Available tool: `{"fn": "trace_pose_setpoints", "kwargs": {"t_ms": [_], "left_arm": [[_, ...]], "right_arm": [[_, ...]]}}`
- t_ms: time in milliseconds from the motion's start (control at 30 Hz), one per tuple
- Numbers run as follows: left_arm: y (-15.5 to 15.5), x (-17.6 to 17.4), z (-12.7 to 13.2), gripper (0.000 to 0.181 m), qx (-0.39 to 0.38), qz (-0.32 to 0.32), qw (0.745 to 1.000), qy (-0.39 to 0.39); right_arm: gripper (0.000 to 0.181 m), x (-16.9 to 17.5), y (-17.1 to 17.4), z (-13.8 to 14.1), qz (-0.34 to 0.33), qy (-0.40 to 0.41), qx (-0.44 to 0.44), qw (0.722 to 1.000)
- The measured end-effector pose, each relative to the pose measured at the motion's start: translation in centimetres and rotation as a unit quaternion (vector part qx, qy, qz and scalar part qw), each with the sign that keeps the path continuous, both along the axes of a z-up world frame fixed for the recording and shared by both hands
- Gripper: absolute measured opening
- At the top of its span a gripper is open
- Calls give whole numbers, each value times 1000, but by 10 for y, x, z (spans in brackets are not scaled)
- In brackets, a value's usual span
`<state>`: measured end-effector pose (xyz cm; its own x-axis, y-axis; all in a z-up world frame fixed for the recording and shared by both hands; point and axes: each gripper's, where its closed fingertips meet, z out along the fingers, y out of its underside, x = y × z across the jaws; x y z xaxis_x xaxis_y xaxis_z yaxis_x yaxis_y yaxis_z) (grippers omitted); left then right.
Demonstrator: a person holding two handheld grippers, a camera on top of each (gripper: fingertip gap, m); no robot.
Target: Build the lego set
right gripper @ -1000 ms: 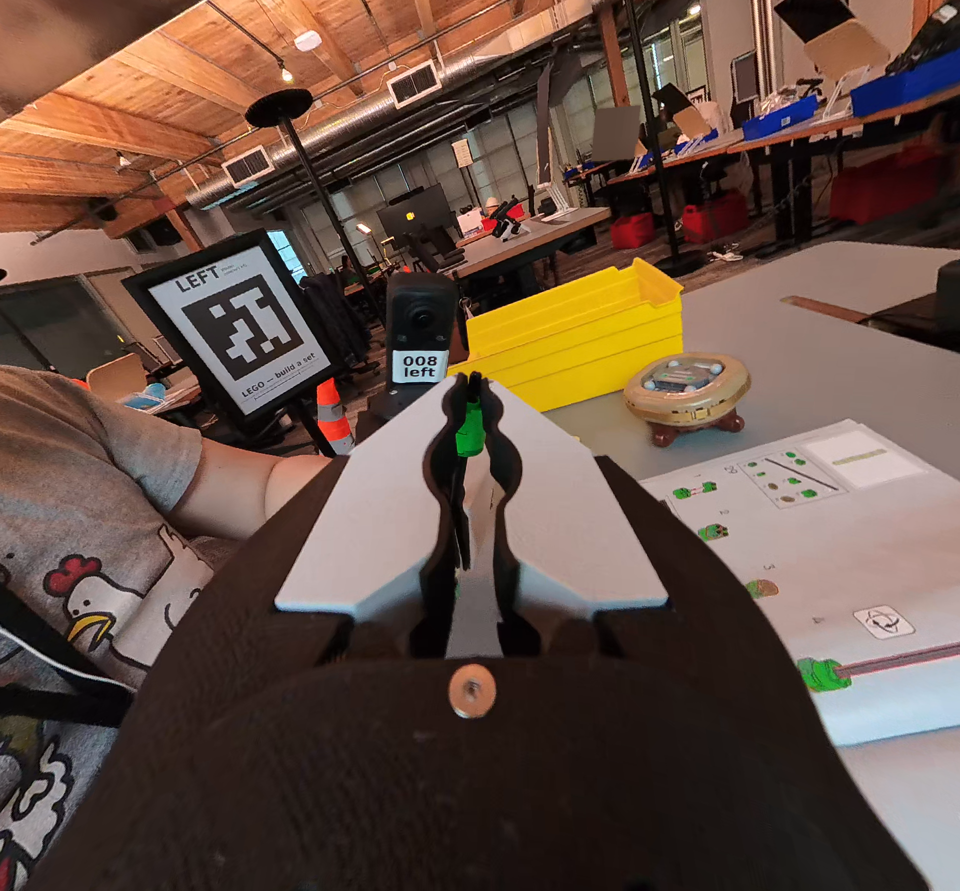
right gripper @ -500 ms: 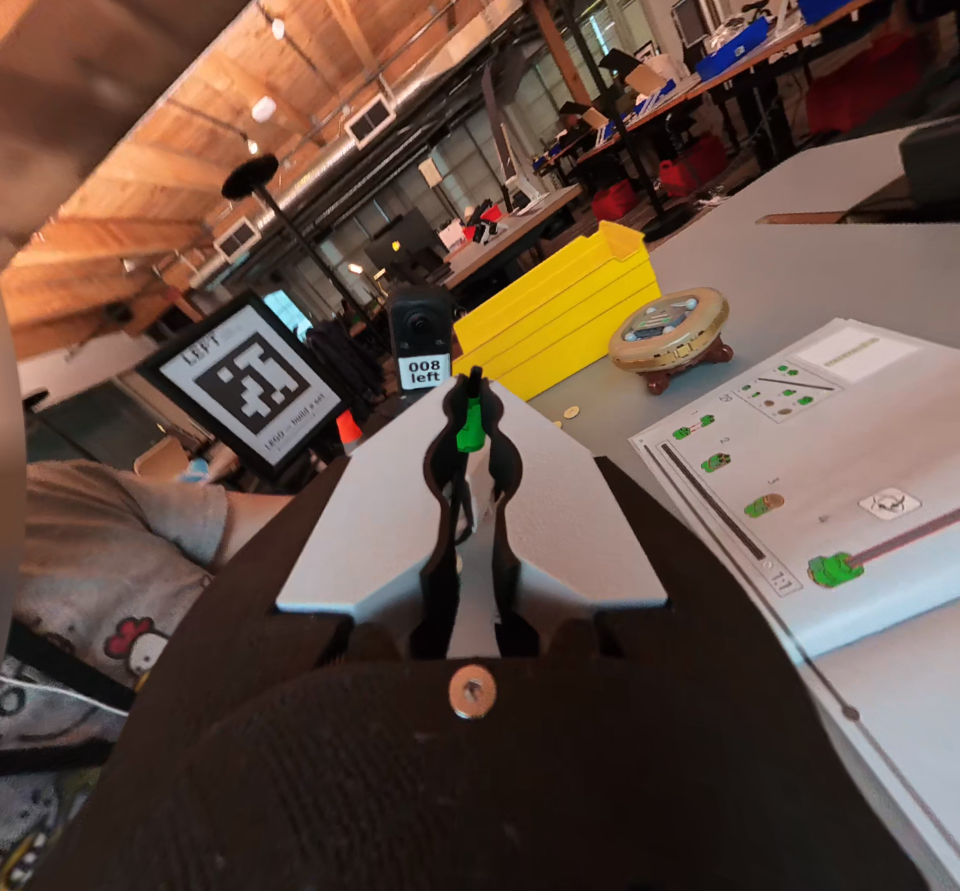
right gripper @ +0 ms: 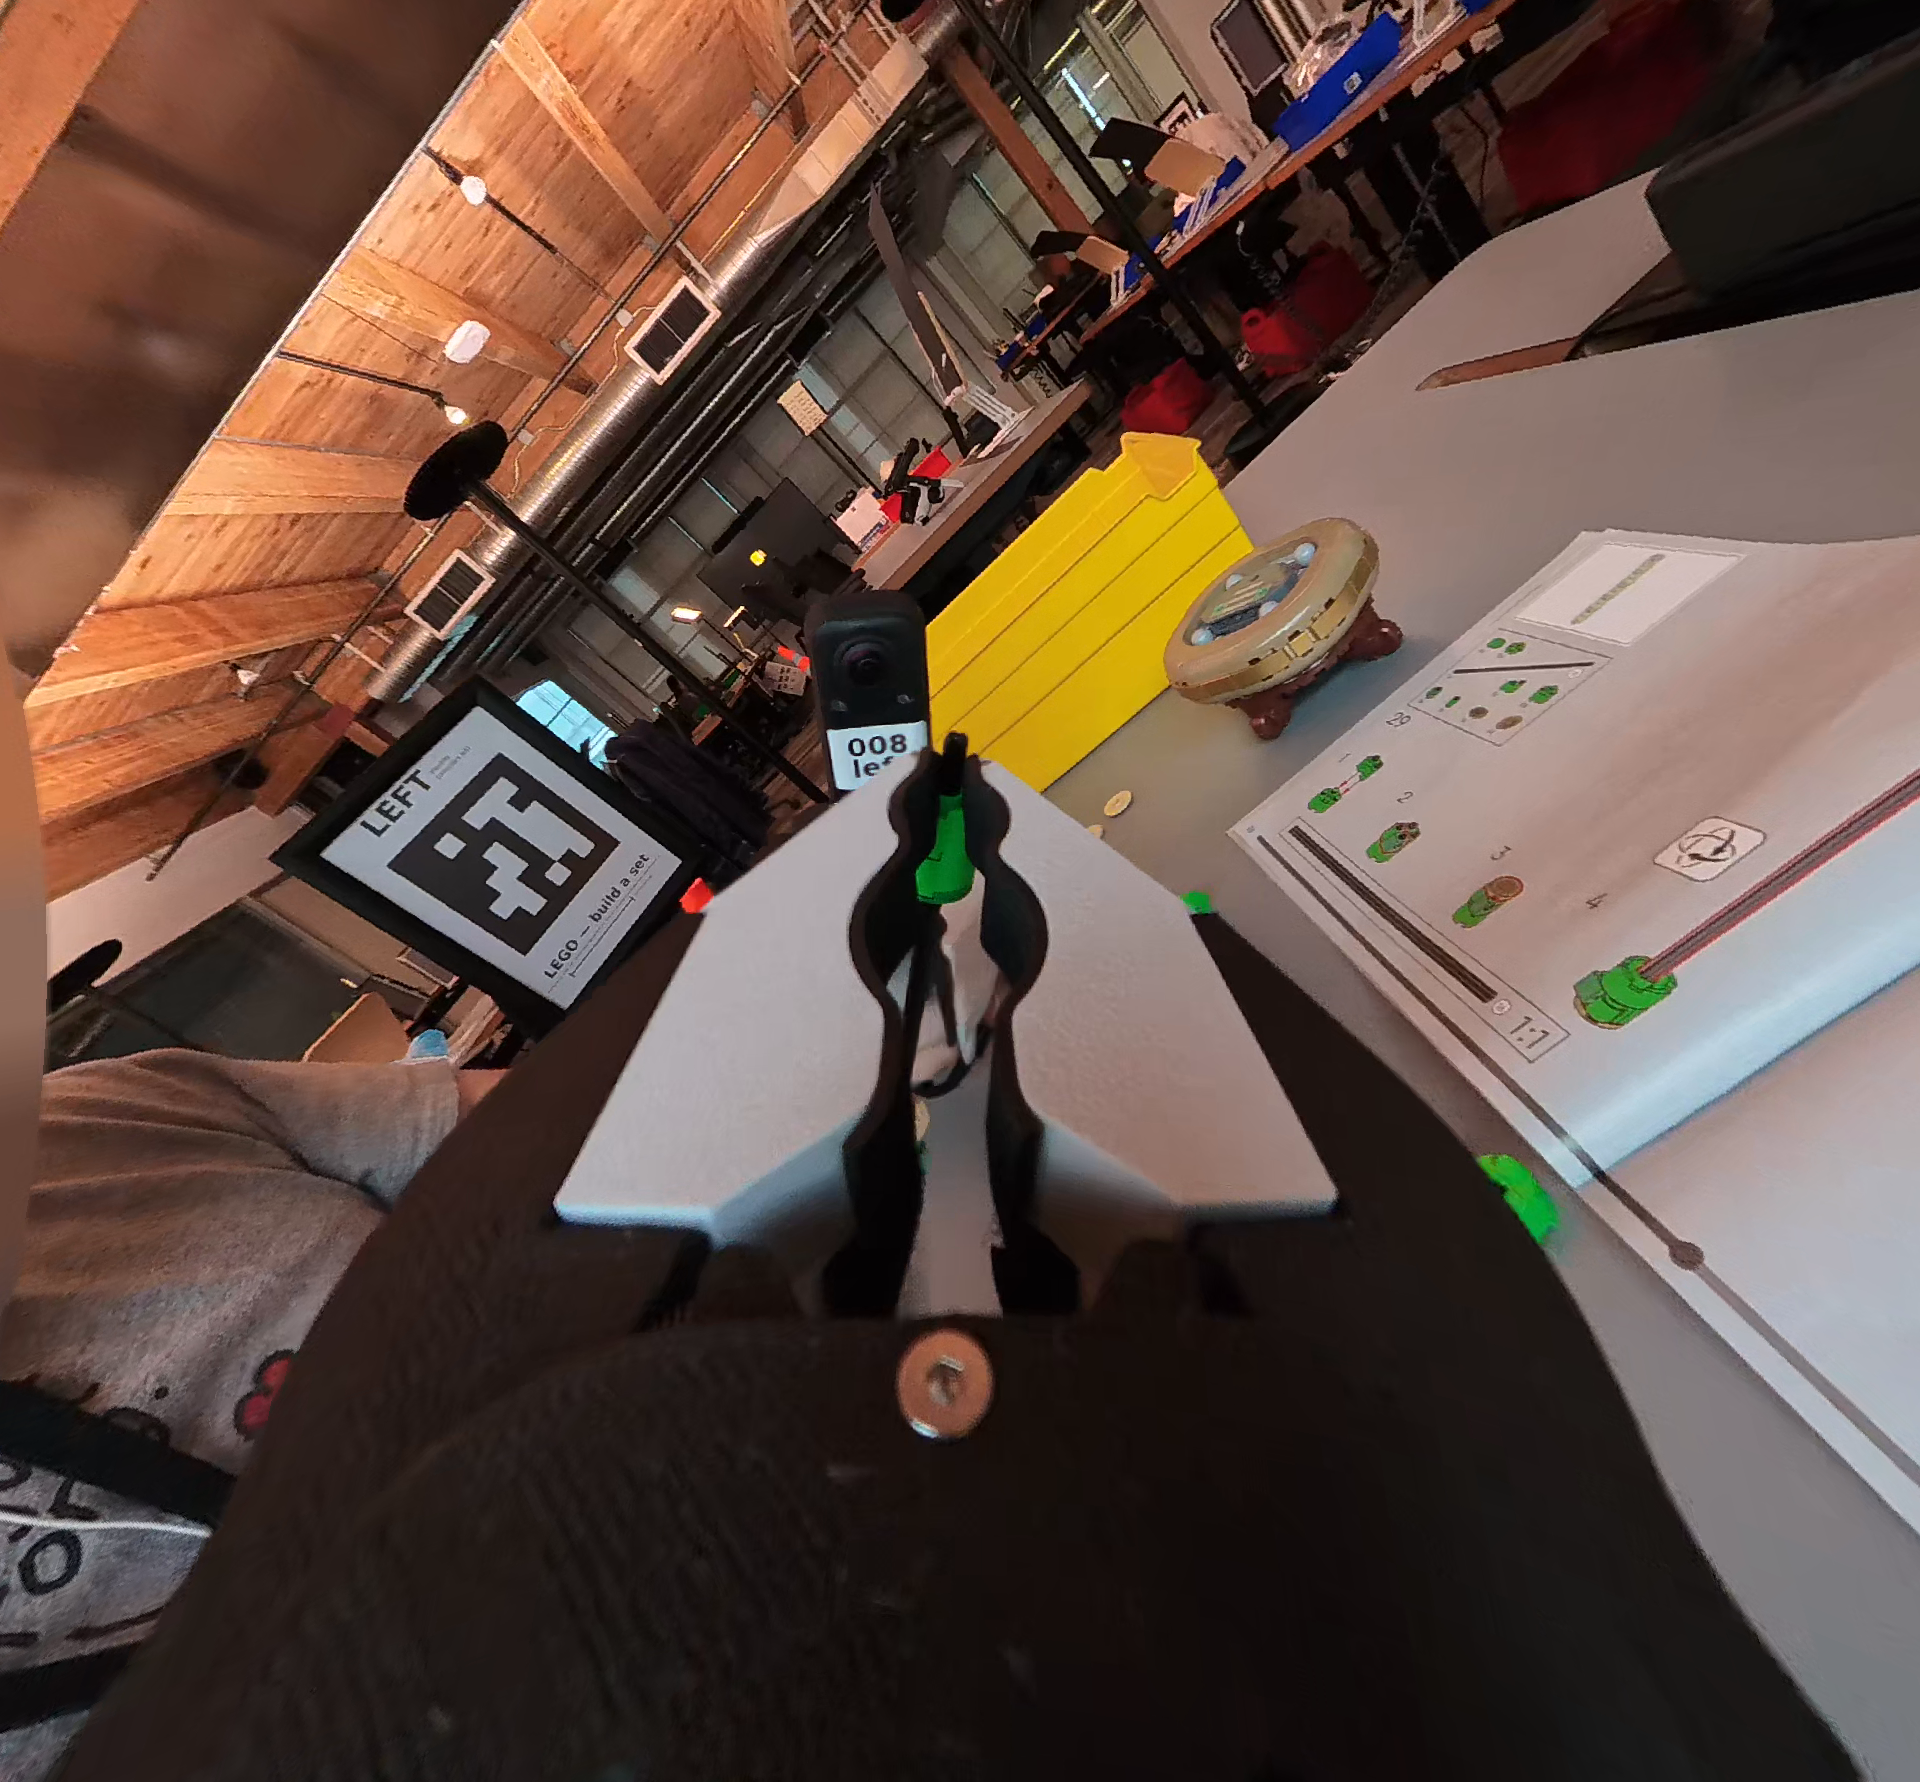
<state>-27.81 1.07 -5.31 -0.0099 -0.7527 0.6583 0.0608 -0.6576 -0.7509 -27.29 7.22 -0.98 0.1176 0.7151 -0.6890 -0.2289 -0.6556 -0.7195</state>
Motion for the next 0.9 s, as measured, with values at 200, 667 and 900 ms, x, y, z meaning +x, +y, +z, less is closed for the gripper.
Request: {"fn": "trace_pose_setpoints", "kwargs": {"t_ms": [200,667,900], "left_arm": [[-4,9,-7,19,-18,-27,999,6],[-9,7,-13,0,-54,-49,997,4],[-5,-1,-1,0,-88,-48,994,-44]], "right_arm": [[2,-6,-3,1,1,7,3,1000],[14,-13,-10,-1,41,17,38,998],[49,-15,-23,4,27,-44,250,967]]}}
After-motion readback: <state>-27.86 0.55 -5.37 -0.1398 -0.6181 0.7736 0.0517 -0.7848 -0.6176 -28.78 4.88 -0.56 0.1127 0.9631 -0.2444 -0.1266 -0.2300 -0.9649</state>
